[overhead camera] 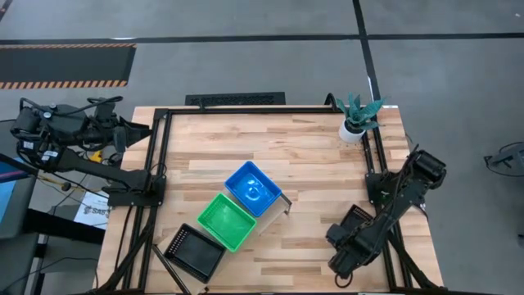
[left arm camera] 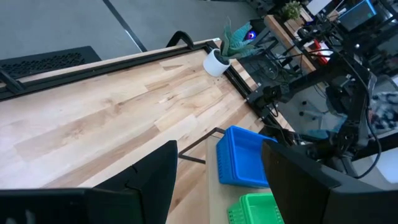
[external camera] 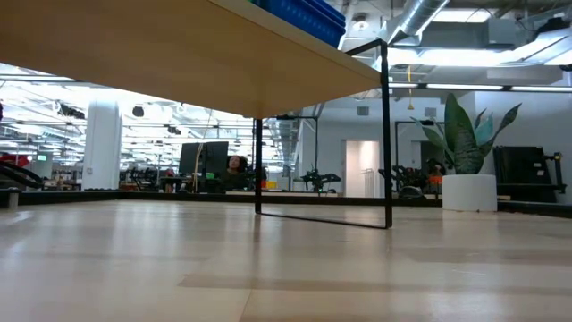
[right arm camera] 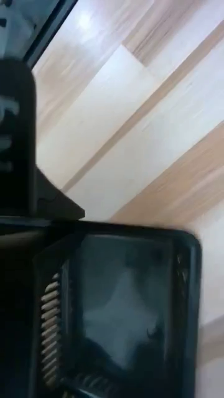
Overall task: Stack baskets on shelf by color
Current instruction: Stack the black bin on the black bin on the shelf
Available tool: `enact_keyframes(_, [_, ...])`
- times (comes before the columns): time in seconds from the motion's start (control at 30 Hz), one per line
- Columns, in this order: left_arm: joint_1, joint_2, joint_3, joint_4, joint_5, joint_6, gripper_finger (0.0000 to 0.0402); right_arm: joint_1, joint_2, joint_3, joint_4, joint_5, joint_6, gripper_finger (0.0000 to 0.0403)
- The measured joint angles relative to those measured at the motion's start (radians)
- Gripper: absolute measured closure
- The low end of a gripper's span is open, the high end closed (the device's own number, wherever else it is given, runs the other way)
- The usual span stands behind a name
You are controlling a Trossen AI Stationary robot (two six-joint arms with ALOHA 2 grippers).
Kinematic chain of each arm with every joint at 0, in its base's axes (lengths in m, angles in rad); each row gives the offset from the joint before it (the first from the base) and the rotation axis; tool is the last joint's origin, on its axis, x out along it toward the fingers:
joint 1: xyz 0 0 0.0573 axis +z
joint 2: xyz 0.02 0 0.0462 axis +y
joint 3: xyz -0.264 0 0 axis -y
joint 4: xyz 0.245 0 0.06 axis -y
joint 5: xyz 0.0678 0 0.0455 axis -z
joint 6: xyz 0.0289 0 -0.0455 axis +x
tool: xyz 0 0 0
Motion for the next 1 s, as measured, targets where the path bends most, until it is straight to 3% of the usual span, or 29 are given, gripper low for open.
enact_keyframes(0.07, [0.000, 0.000, 0.000, 0.000, 0.000, 0.000, 0.0182, -0.009, 0.000, 0.000, 0.023, 0.000, -0.027, 0.0384])
enact_keyframes(0.17, [0.000, 0.000, 0.000, 0.000, 0.000, 0.000, 0.0182, -0.026, 0.000, 0.010, 0.064, 0.008, -0.051, 0.0386])
enact_keyframes(0.3, [0.000, 0.000, 0.000, 0.000, 0.014, -0.001, 0.0181, -0.039, -0.004, 0.129, 0.038, 0.110, -0.105, 0.0395])
enact_keyframes(0.53, [0.000, 0.000, 0.000, 0.000, 0.025, -0.002, 0.0182, -0.056, -0.004, 0.525, -0.204, 0.320, -0.211, 0.0400])
enact_keyframes(0.7, [0.000, 0.000, 0.000, 0.000, 0.026, -0.002, 0.0182, -0.056, -0.005, 0.817, -0.272, 0.502, -0.304, 0.0401])
enact_keyframes(0.83, [0.000, 0.000, 0.000, 0.000, 0.028, -0.002, 0.0182, -0.057, -0.002, 1.007, -0.220, 0.620, -0.468, 0.0401])
enact_keyframes(1.0, [0.000, 0.000, 0.000, 0.000, 0.028, -0.002, 0.0182, -0.077, -0.001, 1.105, 0.058, 0.673, -0.835, 0.0402])
